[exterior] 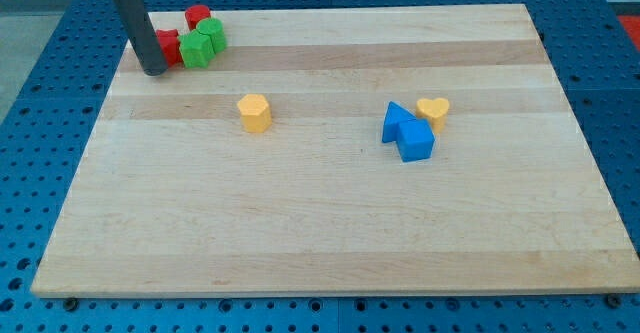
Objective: Move the yellow hexagon towards the group of blocks
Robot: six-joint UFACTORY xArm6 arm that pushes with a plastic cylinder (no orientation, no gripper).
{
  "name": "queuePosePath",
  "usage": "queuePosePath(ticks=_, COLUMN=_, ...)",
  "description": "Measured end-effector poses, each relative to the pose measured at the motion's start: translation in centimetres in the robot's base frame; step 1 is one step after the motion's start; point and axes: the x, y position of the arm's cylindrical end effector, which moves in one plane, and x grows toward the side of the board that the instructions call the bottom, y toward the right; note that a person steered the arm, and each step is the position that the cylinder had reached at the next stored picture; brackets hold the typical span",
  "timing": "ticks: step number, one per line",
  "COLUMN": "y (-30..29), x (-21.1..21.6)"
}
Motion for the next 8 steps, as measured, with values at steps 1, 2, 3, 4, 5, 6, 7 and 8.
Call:
queuePosePath(ticks=1, y=-0.6, x=-0.4)
queuePosePath(ticks=2, y=-0.6, x=-1.3)
queuePosePath(ticks=3, y=-0.6, x=-2.9)
queuePosePath(ticks=4, y=-1.0, x=-3.2)
queuePosePath(ticks=5, y=-1.0, x=-3.1)
queuePosePath(ticks=6, y=-1.0, x=-0.4)
queuePosePath(ticks=7, y=0.7, x=4.8)
queuePosePath(ticks=8, y=5.8, x=9.3)
